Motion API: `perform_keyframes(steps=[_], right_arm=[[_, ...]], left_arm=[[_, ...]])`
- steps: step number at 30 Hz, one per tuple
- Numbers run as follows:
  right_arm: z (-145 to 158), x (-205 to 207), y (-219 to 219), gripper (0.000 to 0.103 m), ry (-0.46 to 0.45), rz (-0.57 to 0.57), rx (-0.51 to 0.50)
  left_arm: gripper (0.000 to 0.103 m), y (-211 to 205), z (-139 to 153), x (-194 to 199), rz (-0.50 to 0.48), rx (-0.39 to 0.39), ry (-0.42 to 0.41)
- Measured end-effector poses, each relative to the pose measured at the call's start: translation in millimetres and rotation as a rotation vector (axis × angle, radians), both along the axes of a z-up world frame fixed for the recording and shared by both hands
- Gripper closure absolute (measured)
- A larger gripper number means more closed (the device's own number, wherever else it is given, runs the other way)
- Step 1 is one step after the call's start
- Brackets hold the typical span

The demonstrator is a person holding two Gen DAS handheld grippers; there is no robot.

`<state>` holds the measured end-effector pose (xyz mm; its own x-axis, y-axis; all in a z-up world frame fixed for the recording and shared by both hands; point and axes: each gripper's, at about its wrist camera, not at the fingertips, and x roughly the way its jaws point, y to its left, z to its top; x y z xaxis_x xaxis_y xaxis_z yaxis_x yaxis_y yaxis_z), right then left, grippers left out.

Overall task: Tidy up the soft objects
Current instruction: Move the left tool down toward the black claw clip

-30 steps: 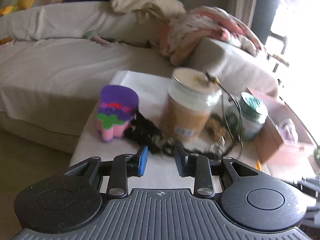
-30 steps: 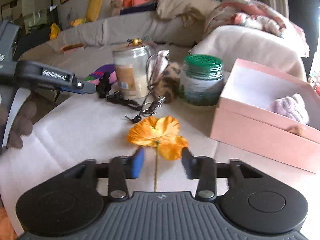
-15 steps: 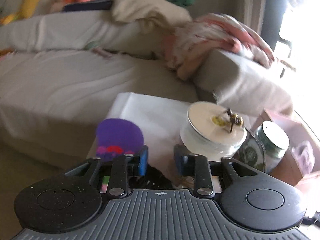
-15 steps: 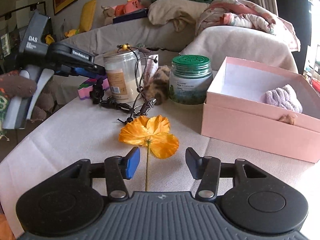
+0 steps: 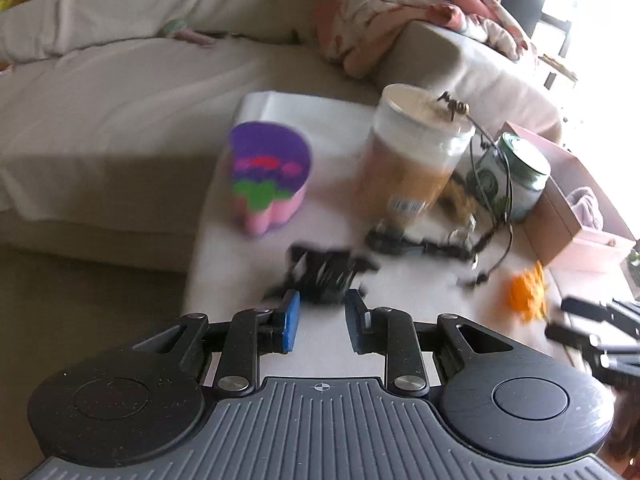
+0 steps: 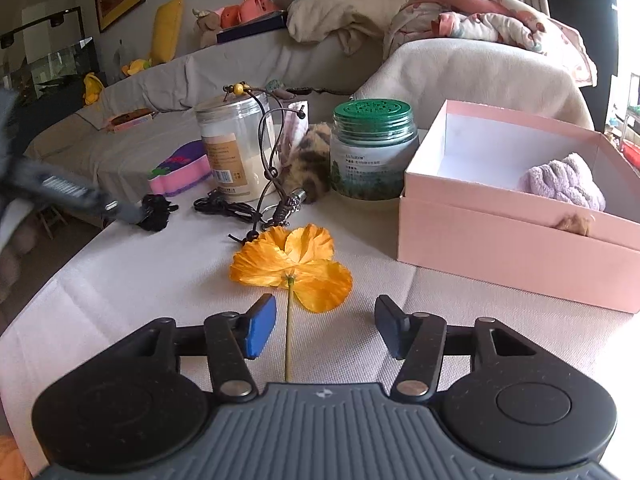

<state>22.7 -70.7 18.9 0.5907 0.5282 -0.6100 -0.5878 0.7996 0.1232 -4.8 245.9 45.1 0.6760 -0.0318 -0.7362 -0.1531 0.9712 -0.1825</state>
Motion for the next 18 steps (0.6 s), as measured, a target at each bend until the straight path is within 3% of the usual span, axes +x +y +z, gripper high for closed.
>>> perform_keyframes(steps=[5, 9, 14, 16, 18], right_arm=[[-1, 2, 0, 0.045, 0.009, -0.007, -0.001], [-1, 2, 0, 0.045, 0.009, -0.012, -0.002], [-1, 2, 0, 0.044, 0.009, -0.012, -0.001], [-1, 2, 0, 0.043, 0.009, -0.012, -0.001], [-1, 2, 0, 0.043, 0.009, -0.012, -0.001]], left_arm=[[0.075, 19, 4, -22, 0.153, -0.09, -0.072], [0.075, 29, 6, -8, 0.207, -0.174, -0.153], [0.075, 13, 5, 33, 0.091, -0.1, -0.158], [0.075, 8, -1, 47, 0.059, -0.051, -0.135], [0.075, 9, -7, 56, 0.055, -0.05, -0.098]])
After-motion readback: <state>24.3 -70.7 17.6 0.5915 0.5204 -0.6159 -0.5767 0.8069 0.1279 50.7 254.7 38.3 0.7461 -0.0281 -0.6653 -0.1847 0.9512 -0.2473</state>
